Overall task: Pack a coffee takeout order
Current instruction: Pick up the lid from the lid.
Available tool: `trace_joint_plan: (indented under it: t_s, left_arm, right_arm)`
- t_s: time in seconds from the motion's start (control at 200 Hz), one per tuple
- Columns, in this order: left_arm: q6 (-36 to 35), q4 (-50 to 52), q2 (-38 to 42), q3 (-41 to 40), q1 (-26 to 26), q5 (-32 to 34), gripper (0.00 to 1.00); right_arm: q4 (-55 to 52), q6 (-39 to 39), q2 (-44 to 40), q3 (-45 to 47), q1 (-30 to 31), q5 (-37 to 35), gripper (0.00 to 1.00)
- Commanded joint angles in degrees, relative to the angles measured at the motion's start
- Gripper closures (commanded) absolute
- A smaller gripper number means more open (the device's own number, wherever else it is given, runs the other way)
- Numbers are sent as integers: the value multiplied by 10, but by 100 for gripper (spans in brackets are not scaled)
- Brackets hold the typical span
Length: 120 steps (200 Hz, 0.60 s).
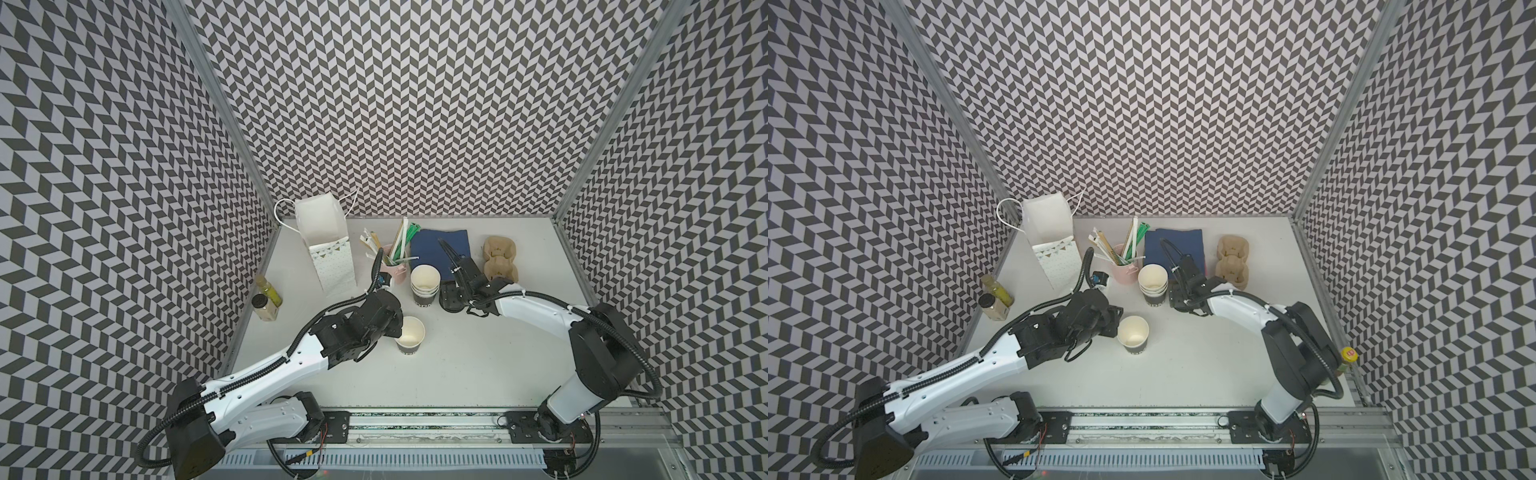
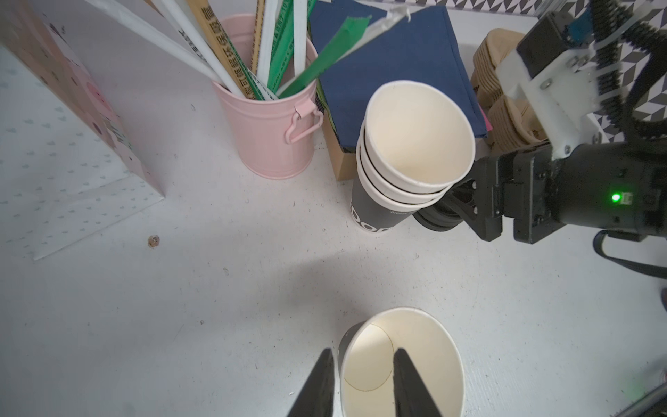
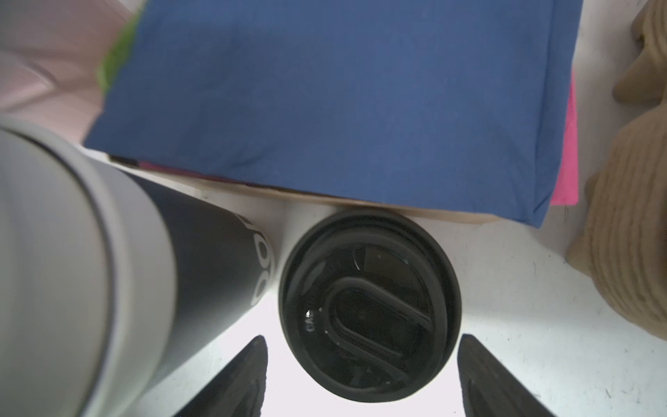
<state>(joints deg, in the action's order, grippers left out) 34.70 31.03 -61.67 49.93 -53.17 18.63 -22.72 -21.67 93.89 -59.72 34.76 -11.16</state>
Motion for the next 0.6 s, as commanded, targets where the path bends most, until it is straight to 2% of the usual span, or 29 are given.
trace_joint_plan:
  t_s: [0.0, 0.175, 0.596]
  left_arm:
    - [-9, 23, 9, 15, 6, 27, 70]
    - [-11, 24, 13, 13, 10, 26, 70]
    - [-15, 21, 17, 8, 14, 23, 70]
  right_arm:
    - [6, 0, 8, -19, 4, -12, 20]
    - [4, 1, 16, -25, 4, -19, 22]
    - [10, -3, 26, -12, 4, -25, 20]
